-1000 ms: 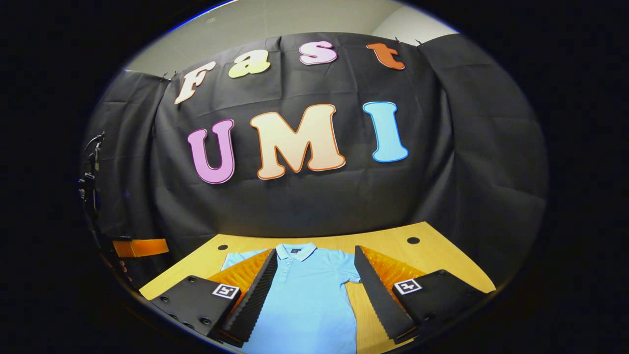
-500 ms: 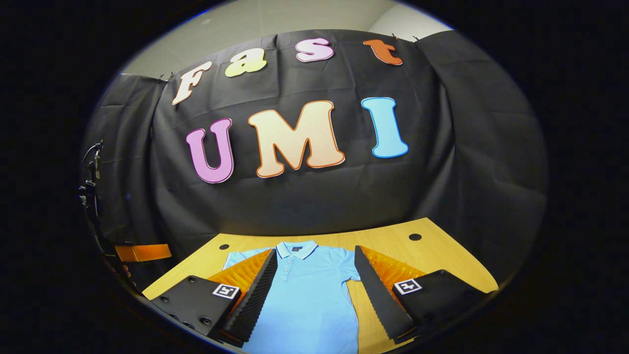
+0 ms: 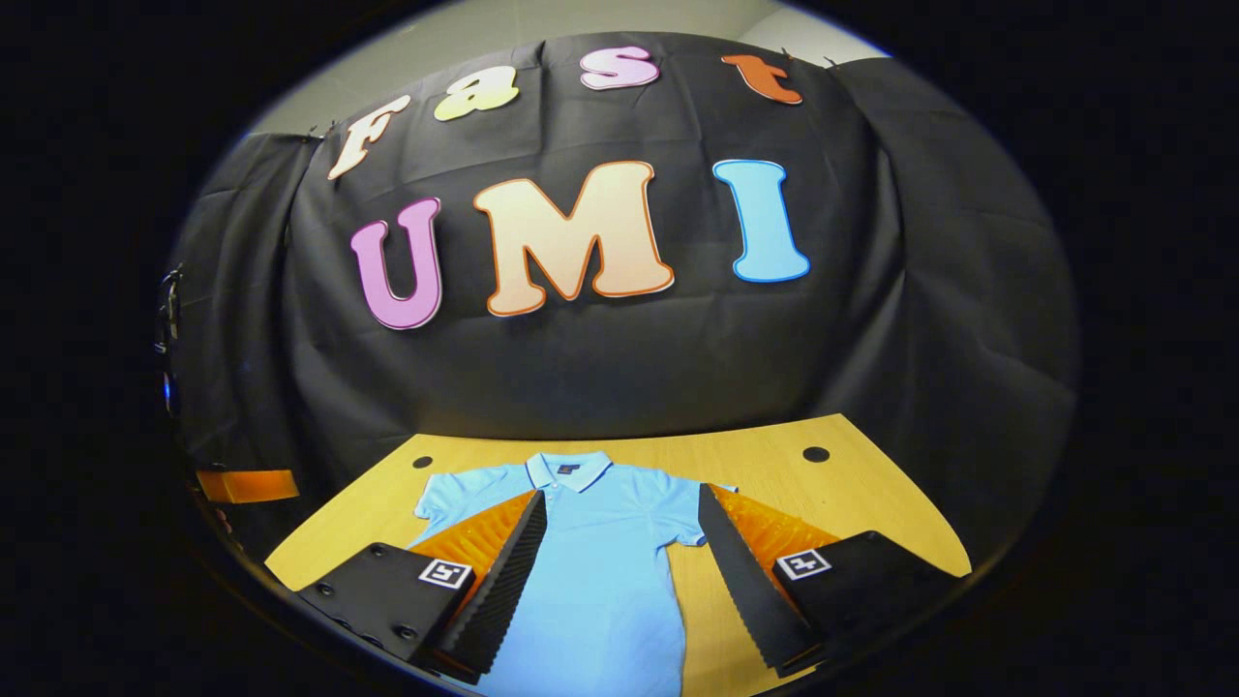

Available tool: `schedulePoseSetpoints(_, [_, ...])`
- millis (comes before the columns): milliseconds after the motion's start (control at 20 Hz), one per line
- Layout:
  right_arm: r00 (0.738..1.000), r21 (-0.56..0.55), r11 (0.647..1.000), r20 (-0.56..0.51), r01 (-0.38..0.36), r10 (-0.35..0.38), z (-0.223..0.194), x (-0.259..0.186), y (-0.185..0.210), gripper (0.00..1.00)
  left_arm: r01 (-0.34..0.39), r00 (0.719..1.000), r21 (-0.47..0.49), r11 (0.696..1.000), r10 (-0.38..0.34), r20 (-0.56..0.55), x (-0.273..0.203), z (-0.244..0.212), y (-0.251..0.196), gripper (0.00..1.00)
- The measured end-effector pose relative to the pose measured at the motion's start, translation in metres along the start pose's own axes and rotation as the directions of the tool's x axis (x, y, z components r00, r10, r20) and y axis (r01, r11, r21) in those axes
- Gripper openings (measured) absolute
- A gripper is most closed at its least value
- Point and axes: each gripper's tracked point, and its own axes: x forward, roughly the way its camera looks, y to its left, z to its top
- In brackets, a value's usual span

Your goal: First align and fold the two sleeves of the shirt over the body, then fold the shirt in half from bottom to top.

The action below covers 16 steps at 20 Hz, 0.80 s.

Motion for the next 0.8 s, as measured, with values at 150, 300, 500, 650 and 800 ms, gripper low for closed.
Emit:
schedulePoseSetpoints(150, [0.999,0.031,0.999,-0.026,0.031,-0.031,-0.004,0.048,-0.025,0.98,-0.023,1.0,-0.009,1.0,0.023,-0.016,0.002,-0.007,0.004,0.96])
schedulePoseSetpoints(300, [0.996,0.008,0.997,-0.054,0.07,-0.07,-0.013,0.104,-0.051,0.98,-0.043,0.999,-0.021,0.999,0.042,-0.034,0.005,-0.013,0.006,0.95])
schedulePoseSetpoints(500, [0.991,0.013,0.995,-0.095,0.098,-0.097,-0.031,0.168,-0.074,0.98,-0.065,0.997,-0.037,0.997,0.063,-0.044,0.015,-0.016,0.009,0.95])
schedulePoseSetpoints(650, [0.983,0.024,0.993,-0.148,0.112,-0.108,-0.058,0.212,-0.09,0.98,-0.075,0.996,-0.043,0.996,0.074,-0.043,0.016,-0.017,0.01,0.96])
schedulePoseSetpoints(800, [0.969,0.047,0.989,-0.212,0.139,-0.126,-0.092,0.247,-0.107,0.98,-0.093,0.995,-0.041,0.995,0.091,-0.047,0.021,-0.018,0.012,0.95])
